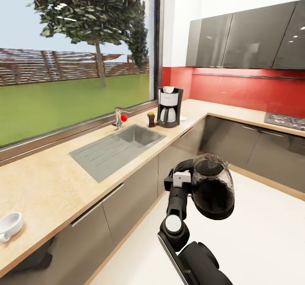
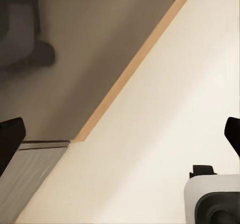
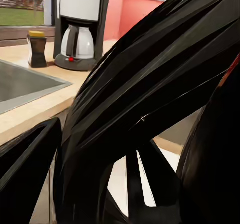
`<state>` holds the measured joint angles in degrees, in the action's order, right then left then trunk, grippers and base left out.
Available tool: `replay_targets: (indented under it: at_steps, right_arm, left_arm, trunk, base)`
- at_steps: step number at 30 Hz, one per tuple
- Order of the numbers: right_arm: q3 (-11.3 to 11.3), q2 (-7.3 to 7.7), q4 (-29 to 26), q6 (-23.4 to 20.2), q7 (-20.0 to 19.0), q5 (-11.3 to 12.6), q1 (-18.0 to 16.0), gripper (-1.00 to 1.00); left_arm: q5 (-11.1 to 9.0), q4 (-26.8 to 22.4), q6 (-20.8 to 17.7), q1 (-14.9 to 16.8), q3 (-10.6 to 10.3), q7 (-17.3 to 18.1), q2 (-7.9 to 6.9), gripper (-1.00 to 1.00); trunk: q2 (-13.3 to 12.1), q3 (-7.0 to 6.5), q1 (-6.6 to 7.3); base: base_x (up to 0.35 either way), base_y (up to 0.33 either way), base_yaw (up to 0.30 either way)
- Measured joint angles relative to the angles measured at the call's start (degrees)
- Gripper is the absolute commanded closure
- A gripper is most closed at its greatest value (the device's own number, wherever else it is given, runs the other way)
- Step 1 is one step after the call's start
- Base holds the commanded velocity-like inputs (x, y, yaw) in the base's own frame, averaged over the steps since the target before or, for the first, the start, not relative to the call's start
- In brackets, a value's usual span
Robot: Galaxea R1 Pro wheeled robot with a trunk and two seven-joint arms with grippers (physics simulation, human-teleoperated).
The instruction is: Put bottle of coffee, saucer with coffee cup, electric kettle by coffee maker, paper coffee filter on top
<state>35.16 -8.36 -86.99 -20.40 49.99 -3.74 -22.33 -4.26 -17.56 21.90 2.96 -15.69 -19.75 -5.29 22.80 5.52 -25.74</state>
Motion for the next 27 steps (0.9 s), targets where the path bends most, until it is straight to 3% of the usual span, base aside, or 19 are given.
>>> replay_targets:
  at_steps: [15, 22, 27]
  right_arm:
    - [0.0, 0.02, 0.05, 0.0, 0.0, 0.0, 0.0, 1.0]
    - [-0.04, 0.02, 0.06, 0.0, -0.03, 0.0, 0.0, 1.0]
    - [-0.13, 0.03, 0.02, 0.0, -0.01, -0.01, 0.0, 1.0]
  left_arm:
    - [-0.22, -0.03, 0.07, 0.0, 0.1, -0.05, -0.02, -1.0]
    - [-0.29, -1.14, 0.4, 0.69, 0.16, -0.06, -0.15, -1.0]
    - [-0.77, -2.95, 0.34, 3.12, 0.56, -0.07, -0.17, -1.0]
  trunk:
    - [0.0, 0.0, 0.01]
    - [-0.01, -0.01, -0.01]
    - [-0.01, -0.01, -0.01]
  base:
    - [0.19, -0.221, -0.262]
    - [0.052, -0.039, -0.268]
    - [0.003, -0.003, -0.268]
